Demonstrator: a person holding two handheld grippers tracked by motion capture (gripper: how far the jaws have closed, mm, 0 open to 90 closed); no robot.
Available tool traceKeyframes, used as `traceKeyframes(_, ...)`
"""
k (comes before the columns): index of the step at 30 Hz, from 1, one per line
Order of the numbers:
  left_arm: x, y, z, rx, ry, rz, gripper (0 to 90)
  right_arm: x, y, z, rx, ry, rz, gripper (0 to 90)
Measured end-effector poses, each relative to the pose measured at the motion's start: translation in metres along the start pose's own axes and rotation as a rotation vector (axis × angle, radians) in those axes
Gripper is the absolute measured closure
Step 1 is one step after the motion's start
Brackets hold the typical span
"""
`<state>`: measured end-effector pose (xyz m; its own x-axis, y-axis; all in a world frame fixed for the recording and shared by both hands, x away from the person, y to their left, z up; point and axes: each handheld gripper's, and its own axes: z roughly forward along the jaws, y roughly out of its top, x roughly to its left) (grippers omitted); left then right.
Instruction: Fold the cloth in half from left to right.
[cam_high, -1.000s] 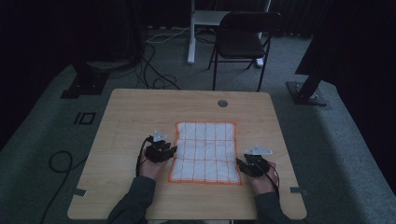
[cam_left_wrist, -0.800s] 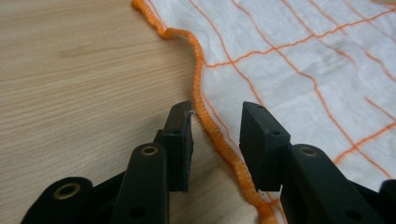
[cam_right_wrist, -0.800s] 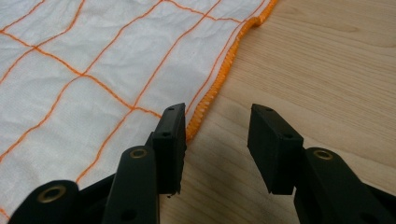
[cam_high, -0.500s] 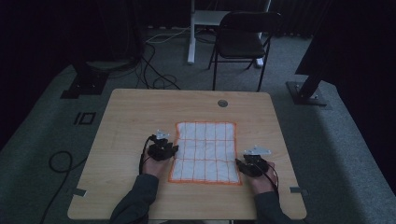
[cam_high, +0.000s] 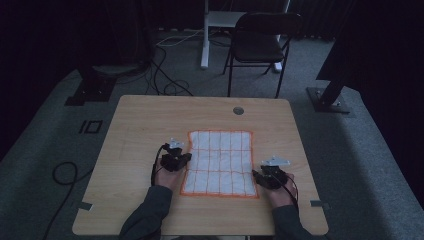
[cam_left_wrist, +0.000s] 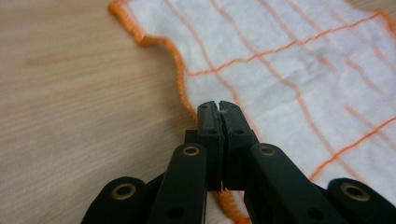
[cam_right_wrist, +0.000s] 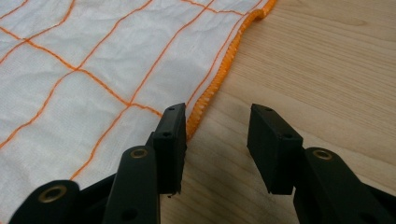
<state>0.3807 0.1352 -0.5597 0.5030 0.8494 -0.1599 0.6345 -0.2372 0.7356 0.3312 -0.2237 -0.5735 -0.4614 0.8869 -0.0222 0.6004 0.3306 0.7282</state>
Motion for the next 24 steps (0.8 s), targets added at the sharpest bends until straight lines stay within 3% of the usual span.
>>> traceKeyframes(8,-0.018,0.015,-0.003,-0.026,-0.045,0.041,89.4,0.001,0.000,0.000,-0.001,-0.001,-0.001,56.8)
traceKeyframes(24,-0.075,0.051,0.013,-0.050,-0.145,0.138,89.5,-0.001,0.000,-0.001,-0.006,0.000,0.004,56.7)
